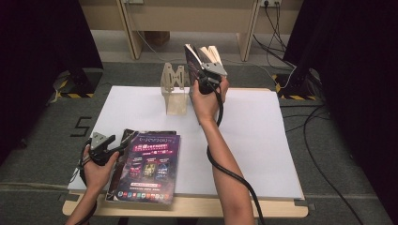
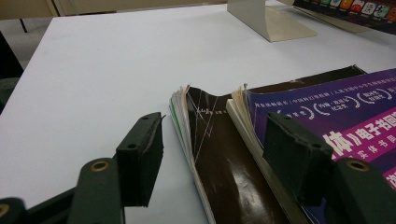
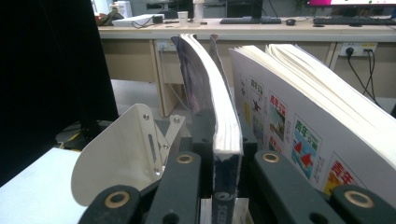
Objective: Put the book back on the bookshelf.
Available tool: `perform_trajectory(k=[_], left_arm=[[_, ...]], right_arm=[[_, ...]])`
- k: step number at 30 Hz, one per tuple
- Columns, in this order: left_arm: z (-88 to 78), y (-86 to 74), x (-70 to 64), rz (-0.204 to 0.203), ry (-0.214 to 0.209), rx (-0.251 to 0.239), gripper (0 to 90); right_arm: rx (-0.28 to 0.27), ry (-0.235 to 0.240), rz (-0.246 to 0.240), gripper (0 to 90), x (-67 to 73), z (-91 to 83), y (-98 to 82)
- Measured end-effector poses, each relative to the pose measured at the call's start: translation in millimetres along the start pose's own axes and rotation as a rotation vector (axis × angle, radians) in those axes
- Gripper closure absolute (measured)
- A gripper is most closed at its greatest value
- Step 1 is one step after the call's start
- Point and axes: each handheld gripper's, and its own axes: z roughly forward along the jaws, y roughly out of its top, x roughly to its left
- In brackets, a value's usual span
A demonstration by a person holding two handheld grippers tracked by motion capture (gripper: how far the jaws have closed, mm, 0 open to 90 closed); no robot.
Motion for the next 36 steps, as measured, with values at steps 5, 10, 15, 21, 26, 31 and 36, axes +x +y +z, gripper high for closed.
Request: perform_trajectory(k=[5, 10, 15, 21, 26, 31, 36], left_arm=[[-0.2, 0.1, 0.0, 0.001, -0.001, 0.002, 37.3], [0.1, 0.1, -0.1, -0.001, -0.001, 0.001, 37.3], [-0.1, 0.1, -0.1, 0.001, -0.001, 0.002, 37.3], [-0.2, 0.0, 0.1, 0.0, -0.002, 0.001, 37.3], [0.0, 0.0, -0.5, 0.001, -0.002, 0.0, 37.3], [-0.4, 0.1, -0.6, 0.007, 0.002, 0.002, 37.3], [0.0, 0.2, -0.9, 0.009, 0.003, 0.006, 37.3]], right_arm=[[-0.001, -0.009, -0.002, 84.9, 0.3, 8.5, -0.6], [-0.006, -0.011, 0.008, 84.9, -0.6, 13.4, -0.7], [-0.013, -0.018, 0.012, 84.8, -0.8, 17.8, -1.2], [-0.022, -0.021, 0.008, 84.8, -0.7, 21.5, -5.5], [-0.02, -0.03, 0.001, 84.2, -0.4, 20.6, -7.0], [-0.015, -0.054, -0.019, 80.9, -1.9, 17.0, -7.8], [-0.003, -0.048, -0.028, 79.5, -3.3, 13.3, -7.1]])
